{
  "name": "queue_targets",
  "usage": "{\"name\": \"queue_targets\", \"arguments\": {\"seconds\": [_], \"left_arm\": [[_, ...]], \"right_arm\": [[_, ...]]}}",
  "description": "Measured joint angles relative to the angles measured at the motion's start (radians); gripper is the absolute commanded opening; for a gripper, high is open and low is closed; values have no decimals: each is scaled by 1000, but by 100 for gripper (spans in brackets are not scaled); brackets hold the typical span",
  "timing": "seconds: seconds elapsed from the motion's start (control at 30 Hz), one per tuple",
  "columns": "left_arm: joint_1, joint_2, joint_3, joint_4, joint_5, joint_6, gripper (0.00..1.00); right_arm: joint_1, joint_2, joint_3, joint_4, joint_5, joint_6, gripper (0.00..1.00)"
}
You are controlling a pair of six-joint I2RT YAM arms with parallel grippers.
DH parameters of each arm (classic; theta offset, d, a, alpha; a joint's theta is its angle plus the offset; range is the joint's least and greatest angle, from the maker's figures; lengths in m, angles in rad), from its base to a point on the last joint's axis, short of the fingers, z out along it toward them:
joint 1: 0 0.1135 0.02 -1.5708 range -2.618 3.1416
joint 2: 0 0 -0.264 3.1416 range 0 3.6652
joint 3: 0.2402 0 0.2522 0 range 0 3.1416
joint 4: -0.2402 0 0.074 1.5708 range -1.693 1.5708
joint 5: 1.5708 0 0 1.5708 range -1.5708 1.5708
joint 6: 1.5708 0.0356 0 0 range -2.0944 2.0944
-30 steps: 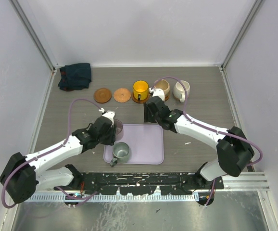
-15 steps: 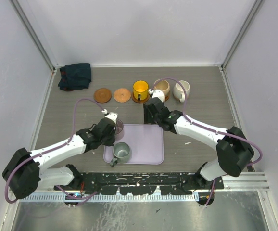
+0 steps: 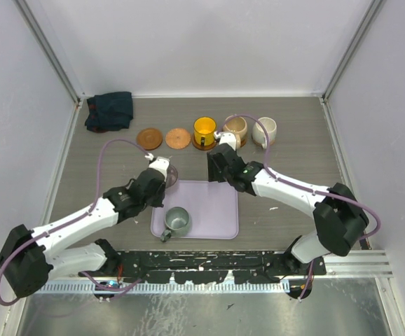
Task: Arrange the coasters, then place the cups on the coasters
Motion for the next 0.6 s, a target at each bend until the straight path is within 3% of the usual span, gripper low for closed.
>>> {"name": "queue_targets", "arguments": {"seconds": [0.27, 0.6], "left_arm": [[0, 29, 126, 15, -71, 89, 2], [133, 411, 452, 11, -50, 179, 2]], "right_arm": [[5, 8, 0, 0, 19, -1, 56], [8, -25, -37, -6, 83, -7, 56]]}}
